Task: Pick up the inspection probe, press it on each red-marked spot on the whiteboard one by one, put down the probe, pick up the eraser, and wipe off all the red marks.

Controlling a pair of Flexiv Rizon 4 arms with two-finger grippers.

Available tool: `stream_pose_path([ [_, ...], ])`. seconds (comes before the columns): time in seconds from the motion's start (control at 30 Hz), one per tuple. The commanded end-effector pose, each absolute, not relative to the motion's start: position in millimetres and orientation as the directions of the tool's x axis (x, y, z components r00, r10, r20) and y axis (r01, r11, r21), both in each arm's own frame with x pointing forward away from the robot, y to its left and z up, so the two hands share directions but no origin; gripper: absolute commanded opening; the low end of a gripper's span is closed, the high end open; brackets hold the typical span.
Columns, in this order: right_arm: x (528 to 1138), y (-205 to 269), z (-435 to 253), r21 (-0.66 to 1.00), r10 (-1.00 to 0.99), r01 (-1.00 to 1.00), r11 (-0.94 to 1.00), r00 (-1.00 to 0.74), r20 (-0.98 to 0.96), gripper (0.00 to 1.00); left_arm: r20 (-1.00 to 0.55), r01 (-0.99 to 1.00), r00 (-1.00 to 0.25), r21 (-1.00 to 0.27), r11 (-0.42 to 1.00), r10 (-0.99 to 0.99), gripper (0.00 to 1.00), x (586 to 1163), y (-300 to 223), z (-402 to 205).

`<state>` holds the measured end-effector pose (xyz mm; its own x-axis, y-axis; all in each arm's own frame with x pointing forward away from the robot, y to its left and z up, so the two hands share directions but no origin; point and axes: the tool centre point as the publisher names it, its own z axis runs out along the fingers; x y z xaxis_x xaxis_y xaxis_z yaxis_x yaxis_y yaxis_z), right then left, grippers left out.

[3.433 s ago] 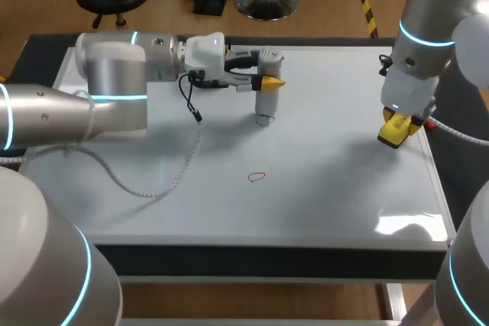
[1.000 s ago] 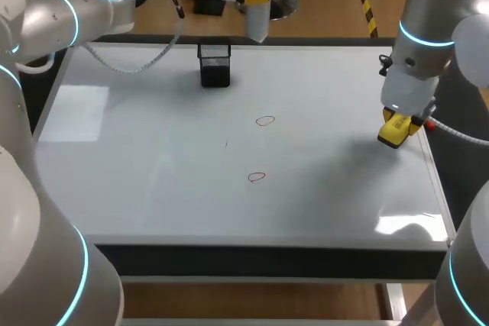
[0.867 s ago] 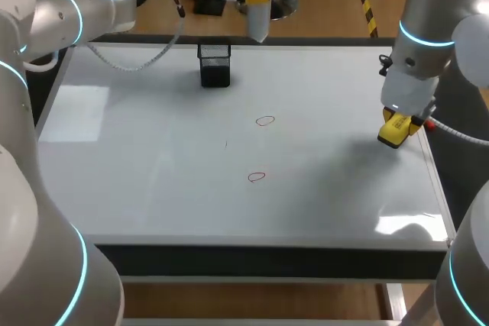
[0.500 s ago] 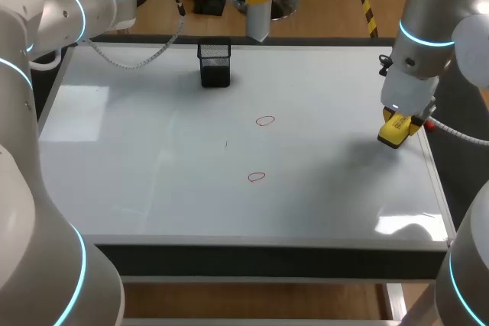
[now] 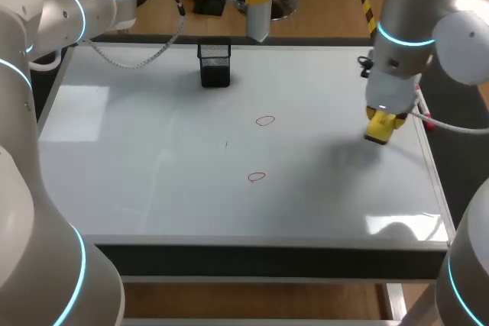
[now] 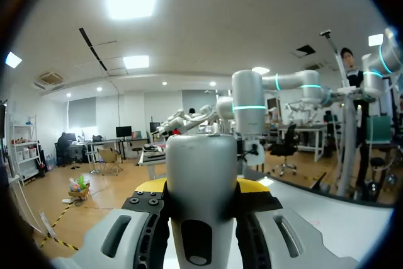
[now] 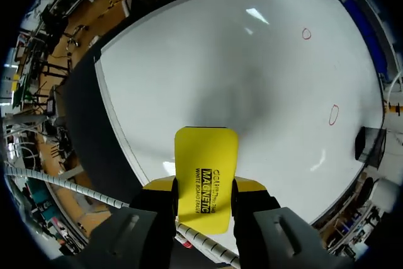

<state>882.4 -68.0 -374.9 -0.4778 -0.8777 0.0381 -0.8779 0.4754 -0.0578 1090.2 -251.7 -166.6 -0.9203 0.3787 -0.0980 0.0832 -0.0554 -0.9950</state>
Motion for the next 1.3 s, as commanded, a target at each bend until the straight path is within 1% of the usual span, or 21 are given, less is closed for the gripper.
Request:
stream_pose_path([
  [0.03, 891.1, -38.5, -379.3, -0.057, -0.902, -0.907, 0.416, -0.420, 0.103, 0.00, -0.099, 0.079, -0.877, -0.995, -0.061, 0.471, 0.00, 1097.8, -252.1, -168.6],
  [0.43, 908.1, 47.5, -383.9, -0.054, -0.983, -0.990, 0.129, -0.134, 0.125, 0.00, -0.099, 0.079, -0.877, -0.995, -0.061, 0.471, 0.00, 1097.8, -252.1, -168.6],
  [0.8, 923.3, 123.2, -393.8, -0.020, -0.992, -0.997, -0.080, 0.077, 0.103, 0.00, -0.099, 0.079, -0.877, -0.995, -0.061, 0.471, 0.00, 1097.8, -252.1, -168.6],
  [1.03, 930.0, 159.3, -400.9, -0.006, -0.983, -0.987, -0.160, 0.158, 0.094, 0.00, -0.099, 0.079, -0.877, -0.995, -0.061, 0.471, 0.00, 1097.8, -252.1, -168.6],
  [1.3, 937.1, 182.7, -404.7, 0.006, -0.984, -0.985, -0.171, 0.171, 0.044, 0.00, -0.099, 0.079, -0.877, -0.995, -0.061, 0.471, 0.00, 1097.8, -252.1, -168.6],
])
